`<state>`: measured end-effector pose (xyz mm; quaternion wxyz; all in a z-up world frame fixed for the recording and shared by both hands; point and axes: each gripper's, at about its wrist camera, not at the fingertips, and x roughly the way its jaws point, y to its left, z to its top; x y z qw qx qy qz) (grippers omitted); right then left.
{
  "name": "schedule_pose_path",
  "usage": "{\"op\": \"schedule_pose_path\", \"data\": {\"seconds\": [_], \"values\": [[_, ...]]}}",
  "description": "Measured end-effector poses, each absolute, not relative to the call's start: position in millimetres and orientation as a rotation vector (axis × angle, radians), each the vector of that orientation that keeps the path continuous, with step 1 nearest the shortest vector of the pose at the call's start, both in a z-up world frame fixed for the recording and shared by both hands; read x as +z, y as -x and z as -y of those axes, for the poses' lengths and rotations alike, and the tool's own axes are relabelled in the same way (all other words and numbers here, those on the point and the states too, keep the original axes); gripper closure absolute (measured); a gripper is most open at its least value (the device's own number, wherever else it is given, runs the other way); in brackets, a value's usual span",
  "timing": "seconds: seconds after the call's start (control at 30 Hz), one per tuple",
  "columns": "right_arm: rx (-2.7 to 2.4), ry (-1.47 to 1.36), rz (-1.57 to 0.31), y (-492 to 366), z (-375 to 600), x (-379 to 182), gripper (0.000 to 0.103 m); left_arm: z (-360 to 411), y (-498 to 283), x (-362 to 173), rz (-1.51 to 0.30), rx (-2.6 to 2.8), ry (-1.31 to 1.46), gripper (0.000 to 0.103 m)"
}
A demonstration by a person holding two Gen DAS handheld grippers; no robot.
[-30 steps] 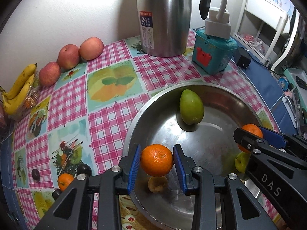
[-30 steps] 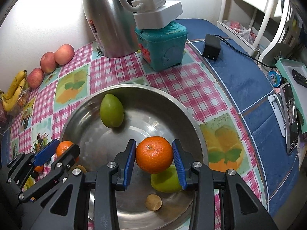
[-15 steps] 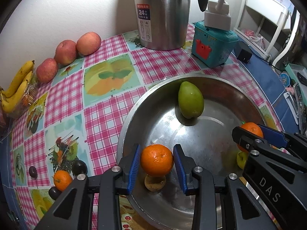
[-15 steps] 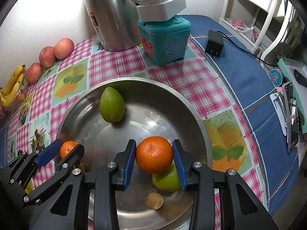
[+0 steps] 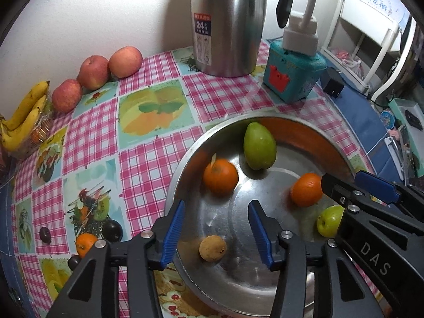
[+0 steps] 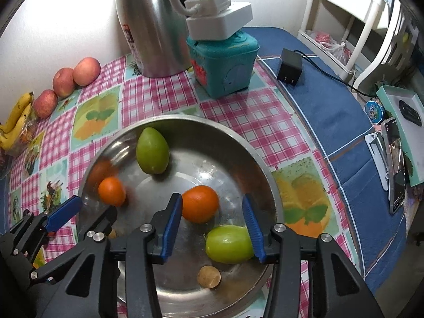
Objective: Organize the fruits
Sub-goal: 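Withdraw both open grippers from the bowl toward the dark plums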
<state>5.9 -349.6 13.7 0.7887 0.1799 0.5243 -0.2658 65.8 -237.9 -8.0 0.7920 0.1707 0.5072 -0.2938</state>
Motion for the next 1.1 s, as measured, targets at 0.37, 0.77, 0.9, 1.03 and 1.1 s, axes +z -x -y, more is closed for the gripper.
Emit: {"op": "schedule_pose_path", "data": {"seconds": [0.37,0.77,0.9,1.03,1.1], "values": [[-0.587,-0.364,-1.092,-1,349,33,0.055,197,-78,4,-1.111,-0.542,-0.288,0.046],[-0.537,-0.356,-1.102,1,326,35,0.055,120,-89,-2,-1.133,-0.363,-0.176,0.046],[-0.524,-0.328,-1.111,1,315,38,0.055,105,-87,-1,-1.134,-0.338,-0.157,0.046],[-0.511,-0.318,-1.120,1,308,38,0.055,96,-87,2,-1.135,-0.332,-0.135,0.046],[-0.506,-0.317,-1.121,1,306,38,0.055,94,-87,4,-1.130,-0.326,-0.132,0.043]]}}
